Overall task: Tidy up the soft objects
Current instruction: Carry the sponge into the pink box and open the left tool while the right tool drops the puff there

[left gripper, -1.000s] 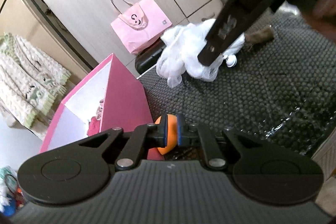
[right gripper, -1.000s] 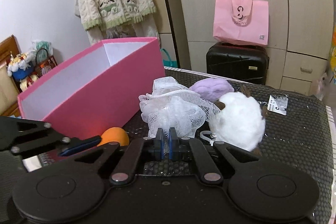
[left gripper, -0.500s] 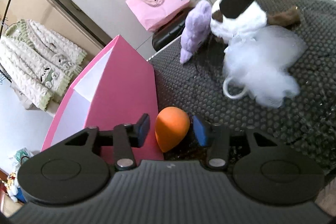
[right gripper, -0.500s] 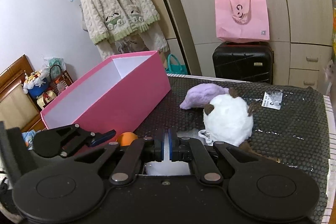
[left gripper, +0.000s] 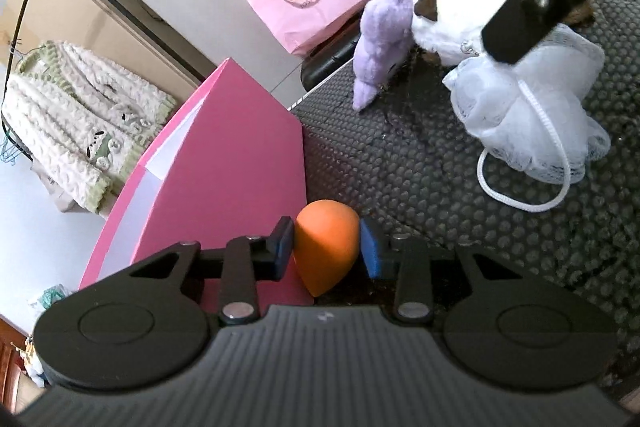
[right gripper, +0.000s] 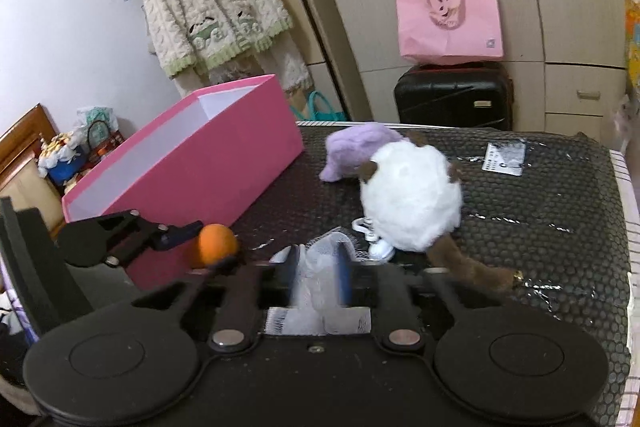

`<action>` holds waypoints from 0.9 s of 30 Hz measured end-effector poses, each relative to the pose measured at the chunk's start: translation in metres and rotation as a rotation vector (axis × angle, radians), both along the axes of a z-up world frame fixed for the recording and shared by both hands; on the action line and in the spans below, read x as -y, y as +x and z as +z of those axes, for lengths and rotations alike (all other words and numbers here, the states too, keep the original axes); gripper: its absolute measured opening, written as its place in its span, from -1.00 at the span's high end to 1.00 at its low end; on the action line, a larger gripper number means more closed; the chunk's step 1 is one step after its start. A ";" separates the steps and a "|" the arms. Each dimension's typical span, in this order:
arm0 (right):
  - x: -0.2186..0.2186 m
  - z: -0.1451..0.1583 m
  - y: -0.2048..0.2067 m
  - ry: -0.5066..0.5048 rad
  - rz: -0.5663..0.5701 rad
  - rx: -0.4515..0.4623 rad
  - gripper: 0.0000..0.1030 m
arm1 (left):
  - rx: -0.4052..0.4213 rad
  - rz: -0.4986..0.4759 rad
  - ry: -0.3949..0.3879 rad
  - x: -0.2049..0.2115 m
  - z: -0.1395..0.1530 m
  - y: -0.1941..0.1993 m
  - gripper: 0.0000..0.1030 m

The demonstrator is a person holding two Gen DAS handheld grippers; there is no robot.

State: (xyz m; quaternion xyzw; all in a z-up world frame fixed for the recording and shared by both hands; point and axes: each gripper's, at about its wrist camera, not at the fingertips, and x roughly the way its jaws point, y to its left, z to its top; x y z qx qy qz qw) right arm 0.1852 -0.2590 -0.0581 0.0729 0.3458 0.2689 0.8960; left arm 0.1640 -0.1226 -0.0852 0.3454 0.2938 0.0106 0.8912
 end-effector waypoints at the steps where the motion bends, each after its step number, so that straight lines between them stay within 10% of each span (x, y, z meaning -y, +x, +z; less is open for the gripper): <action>1: -0.001 -0.002 0.000 -0.007 -0.003 0.004 -0.22 | -0.004 -0.003 -0.012 0.000 0.000 -0.001 0.33; 10: -0.010 -0.036 0.011 0.000 0.005 -0.099 -0.30 | -0.016 -0.040 -0.145 -0.014 0.012 -0.009 0.33; 16: -0.008 -0.028 -0.008 0.006 -0.026 -0.056 0.32 | -0.051 -0.080 -0.262 -0.026 0.023 -0.018 0.33; 27: -0.018 -0.004 -0.050 -0.017 -0.055 -0.072 0.36 | -0.171 -0.169 -0.478 -0.052 0.044 -0.036 0.33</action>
